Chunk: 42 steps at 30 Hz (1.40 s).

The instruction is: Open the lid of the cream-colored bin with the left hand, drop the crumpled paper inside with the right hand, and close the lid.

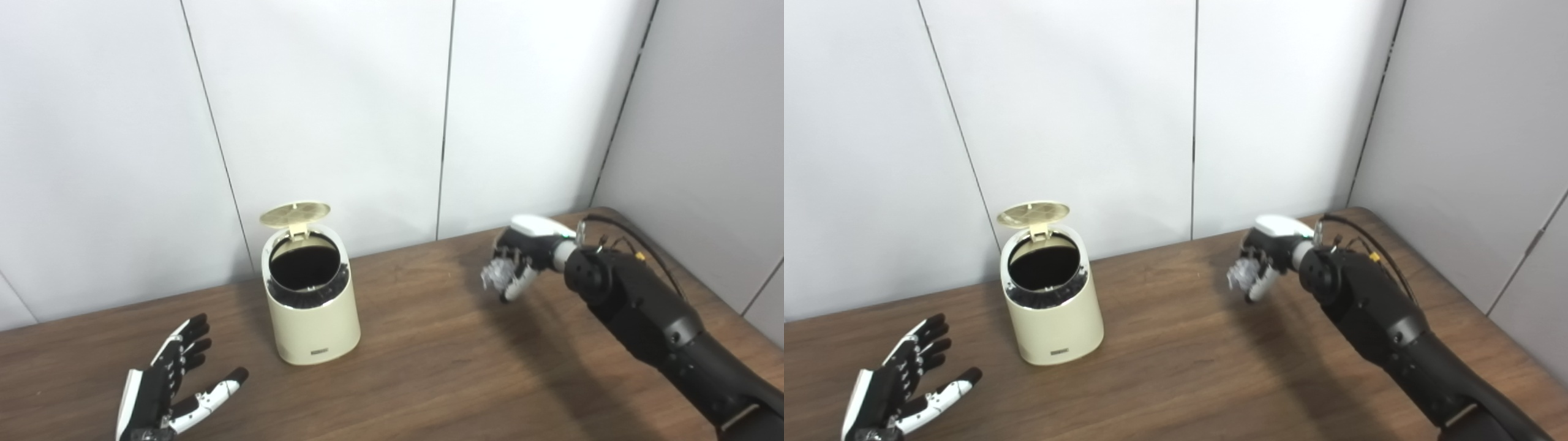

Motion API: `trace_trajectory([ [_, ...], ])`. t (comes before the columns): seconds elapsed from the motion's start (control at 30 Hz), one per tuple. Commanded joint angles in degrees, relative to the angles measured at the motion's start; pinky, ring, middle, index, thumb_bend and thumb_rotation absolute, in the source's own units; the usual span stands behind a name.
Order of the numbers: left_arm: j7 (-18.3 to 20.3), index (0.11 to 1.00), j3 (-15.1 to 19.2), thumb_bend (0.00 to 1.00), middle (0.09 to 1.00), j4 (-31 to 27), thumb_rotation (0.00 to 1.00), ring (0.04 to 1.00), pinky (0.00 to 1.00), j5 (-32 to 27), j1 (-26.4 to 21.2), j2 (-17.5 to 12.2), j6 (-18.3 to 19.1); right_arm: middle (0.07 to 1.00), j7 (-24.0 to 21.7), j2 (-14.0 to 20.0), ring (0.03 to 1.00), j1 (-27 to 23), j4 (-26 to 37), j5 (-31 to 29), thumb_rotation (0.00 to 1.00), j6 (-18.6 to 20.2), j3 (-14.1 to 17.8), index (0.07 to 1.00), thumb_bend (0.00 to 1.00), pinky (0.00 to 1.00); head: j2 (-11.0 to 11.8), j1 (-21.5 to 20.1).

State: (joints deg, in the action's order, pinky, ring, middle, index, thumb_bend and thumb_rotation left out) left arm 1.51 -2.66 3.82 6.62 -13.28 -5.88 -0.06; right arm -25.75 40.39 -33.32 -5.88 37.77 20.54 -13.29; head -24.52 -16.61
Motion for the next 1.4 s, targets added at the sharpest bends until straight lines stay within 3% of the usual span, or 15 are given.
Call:
trace_trajectory([
  [0.0,-0.11,0.908,-0.02,0.68,0.880,-0.78,0.09,0.842,0.80,0.01,-1.51,0.08,-1.93,0.494,0.36,0.45,0.373,-2.95,3.36,0.46,0.00,1.42,1.41,0.542,0.51,0.34,-0.01,0.06],
  [0.37,-0.82,0.901,-0.63,0.70,0.868,-0.57,0.12,0.829,0.78,0.99,-1.47,0.98,-1.94,0.504,-0.90,-2.90,0.395,-5.56,11.88,2.46,0.00,5.54,1.46,0.514,0.52,0.35,-0.09,3.91],
  [0.47,-0.65,0.900,-0.69,0.69,0.869,-0.77,0.10,0.833,0.77,0.50,-1.37,1.41,-1.84,0.510,-0.96,-3.91,0.432,-6.44,12.54,2.71,0.00,5.08,1.11,0.478,0.52,0.40,-0.29,5.29],
  [0.6,-0.69,0.894,-0.89,0.71,0.868,-0.58,0.10,0.836,0.78,0.55,-1.37,1.90,-1.74,0.503,-0.74,-5.47,0.394,-7.64,12.84,2.66,0.00,4.39,0.64,0.515,0.52,0.34,-0.45,8.09],
  [0.73,-1.20,0.888,-1.27,0.74,0.864,-0.12,0.14,0.834,0.79,1.27,-1.42,2.39,-2.28,0.498,-2.52,-8.48,0.397,-8.90,14.97,3.20,0.00,6.15,0.51,0.508,0.52,0.33,-0.41,9.63],
  [0.87,-1.65,0.885,-1.60,0.75,0.861,-0.10,0.14,0.829,0.80,2.19,-1.46,2.91,-2.10,0.493,-4.23,-11.01,0.418,-9.89,16.37,4.70,0.00,6.23,-0.06,0.489,0.52,0.36,-0.45,11.34],
  [0.93,-1.76,0.884,-1.79,0.75,0.858,-0.16,0.15,0.828,0.80,2.81,-1.46,3.03,-2.01,0.486,-4.35,-11.42,0.444,-10.20,16.52,5.89,0.00,6.13,-0.88,0.483,0.52,0.45,-0.48,11.78],
  [0.97,-1.86,0.885,-1.85,0.75,0.858,-0.18,0.15,0.828,0.81,3.06,-1.47,3.17,-1.96,0.484,-4.52,-11.74,0.443,-10.35,16.59,6.38,0.00,6.17,-1.15,0.486,0.52,0.45,-0.48,12.32],
  [1.03,-1.98,0.883,-1.89,0.76,0.858,-0.15,0.16,0.829,0.81,3.26,-1.50,3.42,-1.99,0.489,-4.68,-12.79,0.416,-10.52,16.61,6.18,0.00,6.25,-0.94,0.497,0.52,0.33,-0.45,12.74],
  [1.13,-2.09,0.884,-1.96,0.76,0.860,-0.04,0.15,0.832,0.82,3.26,-1.60,3.70,-1.98,0.491,-4.66,-14.83,0.390,-10.53,16.66,5.19,0.00,6.26,0.04,0.514,0.52,0.28,-0.45,13.19],
  [1.37,-2.37,0.889,-2.14,0.76,0.864,0.10,0.16,0.828,0.78,3.73,-1.93,4.11,-1.84,0.466,-6.13,-17.04,0.381,-12.19,16.23,7.67,0.00,6.29,-1.42,0.531,0.52,0.32,-0.47,13.58],
])
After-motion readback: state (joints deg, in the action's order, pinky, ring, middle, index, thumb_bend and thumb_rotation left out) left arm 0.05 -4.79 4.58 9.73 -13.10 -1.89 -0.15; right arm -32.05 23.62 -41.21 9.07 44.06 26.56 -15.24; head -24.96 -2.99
